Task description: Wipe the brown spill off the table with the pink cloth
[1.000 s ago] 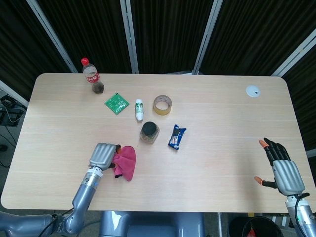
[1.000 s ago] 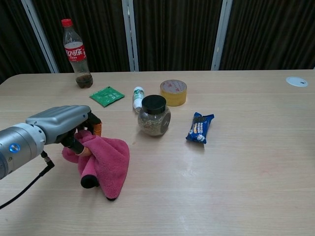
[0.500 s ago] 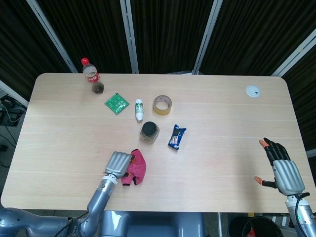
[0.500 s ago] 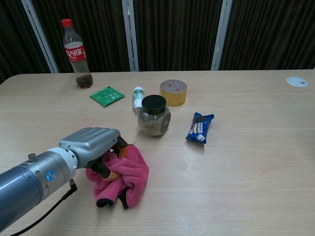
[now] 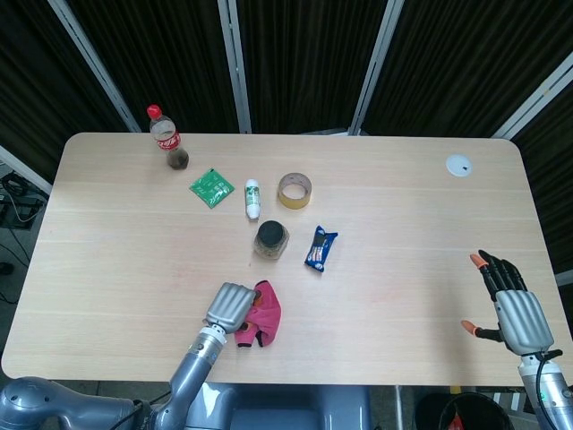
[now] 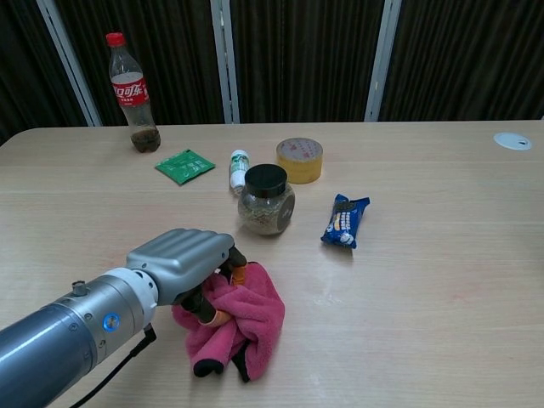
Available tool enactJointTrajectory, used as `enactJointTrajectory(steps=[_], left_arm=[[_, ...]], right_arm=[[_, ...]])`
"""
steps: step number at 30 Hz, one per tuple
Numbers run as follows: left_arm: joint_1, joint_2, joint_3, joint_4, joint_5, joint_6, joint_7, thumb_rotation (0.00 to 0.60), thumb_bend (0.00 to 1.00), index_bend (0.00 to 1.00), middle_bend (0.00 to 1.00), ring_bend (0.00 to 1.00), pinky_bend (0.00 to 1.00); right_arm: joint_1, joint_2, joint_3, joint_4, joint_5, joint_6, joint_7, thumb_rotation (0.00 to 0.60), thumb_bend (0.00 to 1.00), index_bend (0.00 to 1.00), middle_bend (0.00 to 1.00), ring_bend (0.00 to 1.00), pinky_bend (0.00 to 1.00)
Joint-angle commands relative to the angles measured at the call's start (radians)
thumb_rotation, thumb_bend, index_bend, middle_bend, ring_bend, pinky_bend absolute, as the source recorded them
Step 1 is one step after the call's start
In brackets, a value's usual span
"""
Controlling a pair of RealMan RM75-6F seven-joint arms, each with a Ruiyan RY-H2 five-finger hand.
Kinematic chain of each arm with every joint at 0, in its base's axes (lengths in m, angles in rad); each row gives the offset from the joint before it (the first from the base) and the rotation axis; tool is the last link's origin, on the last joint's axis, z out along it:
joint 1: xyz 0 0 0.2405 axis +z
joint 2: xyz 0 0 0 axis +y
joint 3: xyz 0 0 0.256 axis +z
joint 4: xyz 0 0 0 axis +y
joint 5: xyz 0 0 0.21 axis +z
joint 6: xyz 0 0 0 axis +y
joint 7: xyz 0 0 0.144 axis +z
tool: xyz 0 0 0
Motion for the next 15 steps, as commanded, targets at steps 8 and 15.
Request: enactJointTrajectory(steps=[8, 15], left_arm=[[0.028, 0.125, 0.012, 0.051, -0.014, 0.012, 0.004, 0.600, 0.66, 0.84, 0.62, 0.51, 0.53], [0.055, 0.230, 0.005, 0.087, -0.012, 0.004, -0.049, 0.600, 0.66, 0.84, 0.62, 0.51, 0.53]], right_arm=[[-0.001, 0.001, -0.001, -0.001, -0.001, 0.001, -0.002, 0.600, 0.00, 0.00, 0.00, 0.00, 0.00], [-0.001, -0.001, -0.001, -0.004, 0.002, -0.001, -0.010, 0.600, 0.00, 0.00, 0.00, 0.00, 0.00]])
